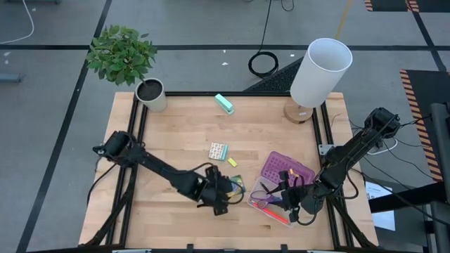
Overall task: Pack school essentials
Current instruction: Put the yellow crayon box into the violet supply box
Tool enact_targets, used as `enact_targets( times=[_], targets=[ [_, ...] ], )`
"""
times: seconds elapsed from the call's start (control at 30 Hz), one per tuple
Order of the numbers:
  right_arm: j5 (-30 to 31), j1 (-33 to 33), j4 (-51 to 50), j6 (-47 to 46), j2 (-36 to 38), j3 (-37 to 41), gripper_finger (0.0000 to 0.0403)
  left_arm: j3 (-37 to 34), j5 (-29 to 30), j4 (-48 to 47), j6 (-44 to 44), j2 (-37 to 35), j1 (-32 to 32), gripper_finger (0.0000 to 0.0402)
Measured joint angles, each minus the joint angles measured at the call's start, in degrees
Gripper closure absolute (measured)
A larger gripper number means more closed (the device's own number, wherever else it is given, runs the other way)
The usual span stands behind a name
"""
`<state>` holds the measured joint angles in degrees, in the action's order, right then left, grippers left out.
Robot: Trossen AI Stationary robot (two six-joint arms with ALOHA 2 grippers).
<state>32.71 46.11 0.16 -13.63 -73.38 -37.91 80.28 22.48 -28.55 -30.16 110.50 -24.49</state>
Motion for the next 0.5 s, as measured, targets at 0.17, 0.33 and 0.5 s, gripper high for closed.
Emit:
enact_targets(
  times=[0.17,0.33,0.5],
  targets=[
    [0.0,0.8,-1.1,0.8,2.2,0.0,0.0255,4.4,0.0,0.4,7.9,0.0,2.8,0.0081],
    [0.0,2.0,-4.5,-0.8,7.0,0.0,0.0255,7.2,0.0,2.6,14.7,0.0,4.9,0.0089],
    [0.1,3.4,-9.0,-3.7,12.6,0.0,0.0255,7.5,-0.1,6.4,18.7,-0.1,6.2,0.008]
  ],
)
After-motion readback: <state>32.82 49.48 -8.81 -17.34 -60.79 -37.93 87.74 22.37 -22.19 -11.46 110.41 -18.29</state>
